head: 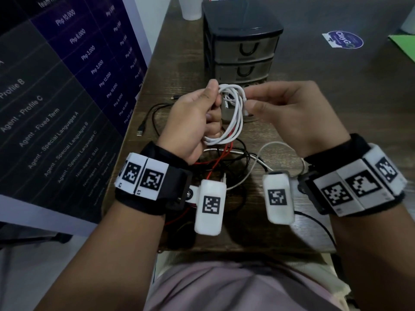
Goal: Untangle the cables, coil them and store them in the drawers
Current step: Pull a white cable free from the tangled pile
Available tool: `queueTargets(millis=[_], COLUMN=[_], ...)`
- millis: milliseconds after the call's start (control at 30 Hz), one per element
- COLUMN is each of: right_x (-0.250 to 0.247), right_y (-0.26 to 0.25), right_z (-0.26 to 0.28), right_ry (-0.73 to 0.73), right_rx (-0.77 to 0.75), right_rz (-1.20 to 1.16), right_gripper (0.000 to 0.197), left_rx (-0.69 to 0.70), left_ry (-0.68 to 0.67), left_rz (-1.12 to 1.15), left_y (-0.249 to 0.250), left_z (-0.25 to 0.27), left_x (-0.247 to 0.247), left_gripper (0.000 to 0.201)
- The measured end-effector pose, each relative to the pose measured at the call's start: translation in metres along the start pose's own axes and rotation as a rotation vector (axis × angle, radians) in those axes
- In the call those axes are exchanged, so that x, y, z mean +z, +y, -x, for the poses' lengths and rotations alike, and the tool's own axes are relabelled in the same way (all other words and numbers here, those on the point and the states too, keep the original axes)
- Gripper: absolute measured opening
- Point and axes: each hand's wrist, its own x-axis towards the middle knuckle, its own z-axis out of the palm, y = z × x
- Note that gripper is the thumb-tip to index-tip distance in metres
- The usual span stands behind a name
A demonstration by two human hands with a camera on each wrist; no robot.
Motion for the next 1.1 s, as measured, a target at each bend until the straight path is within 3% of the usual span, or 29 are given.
queueTargets(millis=[167, 367, 567, 700, 833, 1100], right_x=[0.004, 0.001, -0.001, -0.001, -0.001, 0.003], right_y=[0.007, 0.005, -0.002, -0.001, 0.003, 0.002], right_z=[0.0, 0.002, 0.005, 0.005, 0.002, 0.0], right_ry=[0.036, -0.032, -0.125, -0.194, -0.198, -0.203], right_rx=[0.05, 0.218, 0.201, 0.183, 0.133, 0.104], right_rz=[-0.086, -0.278, -0.375, -0.346, -0.234, -0.234], right_gripper=[0.013, 0.019, 0.026, 0.017, 0.033, 0.032], left_rx=[-0.014, 0.038, 0.048, 0.047, 0.039, -0.022], left_ry=[-0.032, 0.035, 0.018, 0.014, 0.018, 0.01], left_rz=[0.043, -0.099, -0.141, -0.129, -0.146, -0.166], left_y=[-0.003, -0.006, -0.003, 0.002, 0.002, 0.006], left_z=[0.002, 0.004, 0.005, 0.007, 0.006, 0.008], left_x=[0.008, 0.011, 0.012, 0.015, 0.012, 0.011], left_gripper=[0.038, 0.037, 0.039, 0.041, 0.04, 0.045])
